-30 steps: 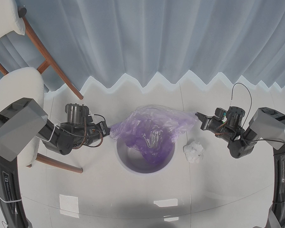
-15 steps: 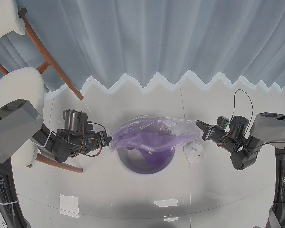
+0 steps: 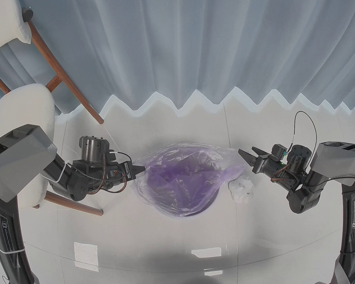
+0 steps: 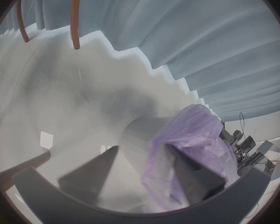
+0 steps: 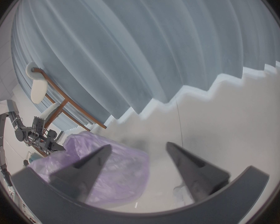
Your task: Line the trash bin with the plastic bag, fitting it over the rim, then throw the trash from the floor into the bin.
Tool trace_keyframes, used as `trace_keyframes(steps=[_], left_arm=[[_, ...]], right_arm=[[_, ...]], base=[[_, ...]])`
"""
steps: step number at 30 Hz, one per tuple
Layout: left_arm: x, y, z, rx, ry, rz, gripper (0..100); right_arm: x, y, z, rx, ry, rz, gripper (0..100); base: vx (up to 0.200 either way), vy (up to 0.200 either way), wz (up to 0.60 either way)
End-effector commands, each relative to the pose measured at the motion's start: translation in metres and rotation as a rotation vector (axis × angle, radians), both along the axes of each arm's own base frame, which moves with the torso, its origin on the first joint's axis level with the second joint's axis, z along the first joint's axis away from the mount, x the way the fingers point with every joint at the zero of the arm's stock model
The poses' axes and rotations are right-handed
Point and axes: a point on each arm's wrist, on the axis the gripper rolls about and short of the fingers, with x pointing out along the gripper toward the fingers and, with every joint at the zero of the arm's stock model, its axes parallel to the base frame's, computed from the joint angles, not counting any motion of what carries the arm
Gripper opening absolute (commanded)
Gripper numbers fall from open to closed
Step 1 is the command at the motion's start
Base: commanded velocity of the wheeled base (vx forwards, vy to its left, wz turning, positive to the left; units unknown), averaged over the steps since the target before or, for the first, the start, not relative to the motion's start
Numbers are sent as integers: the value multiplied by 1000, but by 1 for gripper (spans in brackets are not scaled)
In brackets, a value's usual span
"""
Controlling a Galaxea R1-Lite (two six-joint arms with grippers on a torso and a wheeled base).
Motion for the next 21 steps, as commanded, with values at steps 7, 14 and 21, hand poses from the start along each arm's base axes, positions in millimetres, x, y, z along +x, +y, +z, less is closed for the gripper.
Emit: trace_keyframes(steps=[7, 14, 21], left_arm=[[-41, 9, 49, -24, -65, -14, 100], [-57, -2, 58, -30, -76, -60, 100], [-77, -26, 40, -11, 0, -139, 100]], right_arm=[[-40, -8, 46, 77, -25, 28, 100], [-50, -7, 58, 110, -11, 33, 100], [-59, -2, 47, 101, 49, 50, 100]], base=[[0, 0, 0], [0, 0, 0], [0, 0, 0]])
